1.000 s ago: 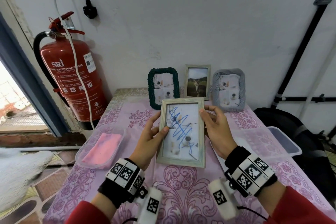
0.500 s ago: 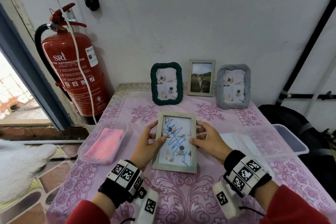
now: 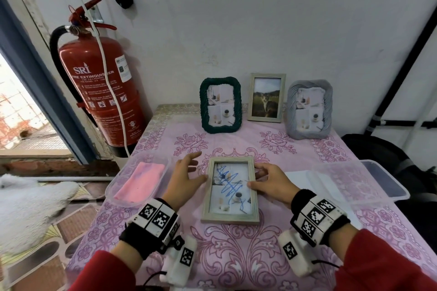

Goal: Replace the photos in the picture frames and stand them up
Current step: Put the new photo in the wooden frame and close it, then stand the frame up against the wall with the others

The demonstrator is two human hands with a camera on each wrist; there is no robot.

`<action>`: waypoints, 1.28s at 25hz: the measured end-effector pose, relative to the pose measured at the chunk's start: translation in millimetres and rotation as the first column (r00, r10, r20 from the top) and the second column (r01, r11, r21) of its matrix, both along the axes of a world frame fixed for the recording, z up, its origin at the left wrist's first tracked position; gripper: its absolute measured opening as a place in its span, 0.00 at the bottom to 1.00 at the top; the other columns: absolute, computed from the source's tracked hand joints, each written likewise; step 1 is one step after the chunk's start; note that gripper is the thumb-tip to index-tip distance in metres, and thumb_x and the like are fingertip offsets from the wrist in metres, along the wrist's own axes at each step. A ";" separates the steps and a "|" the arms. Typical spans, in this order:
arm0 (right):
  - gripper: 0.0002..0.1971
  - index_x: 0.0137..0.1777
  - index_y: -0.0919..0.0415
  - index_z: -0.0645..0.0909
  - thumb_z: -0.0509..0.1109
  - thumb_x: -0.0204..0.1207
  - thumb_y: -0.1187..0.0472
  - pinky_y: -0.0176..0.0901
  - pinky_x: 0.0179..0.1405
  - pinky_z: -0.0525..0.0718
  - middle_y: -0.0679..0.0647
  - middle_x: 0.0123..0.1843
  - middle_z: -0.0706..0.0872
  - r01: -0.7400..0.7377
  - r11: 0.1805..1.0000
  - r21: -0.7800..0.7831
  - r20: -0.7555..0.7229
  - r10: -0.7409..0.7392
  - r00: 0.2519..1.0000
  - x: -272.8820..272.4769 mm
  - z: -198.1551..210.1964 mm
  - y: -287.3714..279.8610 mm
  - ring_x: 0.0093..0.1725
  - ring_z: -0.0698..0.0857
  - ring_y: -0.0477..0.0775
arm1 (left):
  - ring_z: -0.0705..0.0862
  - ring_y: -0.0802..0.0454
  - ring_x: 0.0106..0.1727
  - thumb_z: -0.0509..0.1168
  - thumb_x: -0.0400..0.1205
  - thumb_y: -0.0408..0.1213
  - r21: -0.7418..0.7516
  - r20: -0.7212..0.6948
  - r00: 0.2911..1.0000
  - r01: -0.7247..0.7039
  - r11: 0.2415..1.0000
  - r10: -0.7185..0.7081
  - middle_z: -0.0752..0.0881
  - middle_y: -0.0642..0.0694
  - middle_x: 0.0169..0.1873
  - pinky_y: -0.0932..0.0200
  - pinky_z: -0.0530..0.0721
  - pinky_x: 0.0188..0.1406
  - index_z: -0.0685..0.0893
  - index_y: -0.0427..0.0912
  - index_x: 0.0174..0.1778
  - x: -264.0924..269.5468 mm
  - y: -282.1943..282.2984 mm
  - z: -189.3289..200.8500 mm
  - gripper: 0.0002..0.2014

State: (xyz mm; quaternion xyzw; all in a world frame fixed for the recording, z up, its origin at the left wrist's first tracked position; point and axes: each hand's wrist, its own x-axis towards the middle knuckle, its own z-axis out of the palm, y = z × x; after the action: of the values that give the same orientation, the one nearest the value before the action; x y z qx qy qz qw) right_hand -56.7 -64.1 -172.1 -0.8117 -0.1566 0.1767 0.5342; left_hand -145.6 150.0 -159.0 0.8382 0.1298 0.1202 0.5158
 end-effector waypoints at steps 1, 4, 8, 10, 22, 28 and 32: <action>0.24 0.67 0.60 0.78 0.75 0.70 0.70 0.50 0.59 0.84 0.59 0.50 0.85 -0.011 1.000 -0.009 -0.001 0.011 1.000 0.6 -0.5 0.1 0.50 0.84 0.55 | 0.76 0.51 0.60 0.70 0.77 0.28 0.018 0.040 0.999 -0.013 1.000 0.012 0.76 0.43 0.61 0.61 0.74 0.60 0.73 0.47 0.71 -0.6 5.4 4.8 0.27; 0.24 0.67 0.61 0.78 0.75 0.71 0.68 0.42 0.53 0.81 0.54 0.49 0.81 -0.042 0.995 -0.087 0.037 0.046 0.998 2.1 -2.8 -0.3 0.48 0.80 0.50 | 0.79 0.52 0.56 0.68 0.78 0.29 0.110 0.125 0.991 -0.070 0.991 0.056 0.80 0.46 0.55 0.59 0.76 0.58 0.75 0.47 0.68 -5.0 31.1 18.3 0.23; 0.25 0.70 0.62 0.74 0.73 0.73 0.71 0.42 0.40 0.86 0.53 0.43 0.76 -0.016 1.000 -0.021 -0.088 0.014 0.996 3.2 -6.3 -0.8 0.46 0.82 0.56 | 0.82 0.49 0.50 0.68 0.78 0.31 0.335 -0.043 0.987 -0.129 0.933 0.152 0.84 0.46 0.47 0.56 0.78 0.54 0.79 0.47 0.63 -16.2 81.1 23.1 0.18; 0.26 0.70 0.62 0.72 0.73 0.73 0.71 0.38 0.34 0.86 0.53 0.43 0.76 0.006 1.000 0.002 -0.126 -0.006 0.992 3.6 -6.9 -1.5 0.41 0.82 0.52 | 0.82 0.49 0.50 0.70 0.77 0.35 0.455 -0.238 0.955 -0.051 0.889 0.177 0.84 0.43 0.51 0.55 0.78 0.56 0.79 0.47 0.65 -21.8 99.7 18.1 0.20; 0.27 0.71 0.62 0.71 0.72 0.73 0.72 0.36 0.29 0.83 0.55 0.41 0.75 0.024 0.997 0.070 -0.183 -0.011 0.983 1.7 -7.6 -3.6 0.37 0.81 0.51 | 0.82 0.52 0.44 0.69 0.74 0.33 0.517 -0.306 0.923 -0.043 0.855 0.232 0.86 0.47 0.49 0.65 0.77 0.37 0.85 0.50 0.56 -28.9 119.7 8.2 0.16; 0.27 0.71 0.63 0.71 0.72 0.72 0.73 0.36 0.29 0.82 0.56 0.41 0.75 0.024 0.996 0.091 -0.191 -0.007 0.982 -0.4 -4.9 -4.5 0.36 0.80 0.52 | 0.82 0.52 0.46 0.68 0.77 0.33 0.486 0.063 0.968 -0.243 0.840 0.243 0.85 0.44 0.53 0.58 0.80 0.45 0.79 0.45 0.66 -22.9 96.5 38.5 0.20; 0.27 0.71 0.63 0.72 0.72 0.72 0.73 0.41 0.36 0.83 0.57 0.41 0.74 0.032 0.995 0.098 -0.195 -0.013 0.981 -2.7 -3.5 -5.7 0.38 0.80 0.53 | 0.81 0.60 0.44 0.69 0.76 0.35 0.441 0.175 0.979 -0.175 0.880 0.107 0.82 0.50 0.52 0.71 0.75 0.37 0.78 0.48 0.66 -10.3 53.6 59.2 0.21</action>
State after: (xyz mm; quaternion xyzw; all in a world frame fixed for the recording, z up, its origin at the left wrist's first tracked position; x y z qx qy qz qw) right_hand -59.4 -69.8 -175.6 -0.7643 -0.1035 0.2408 0.5893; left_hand -155.9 203.6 -99.8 0.9128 0.1209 0.2450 0.3036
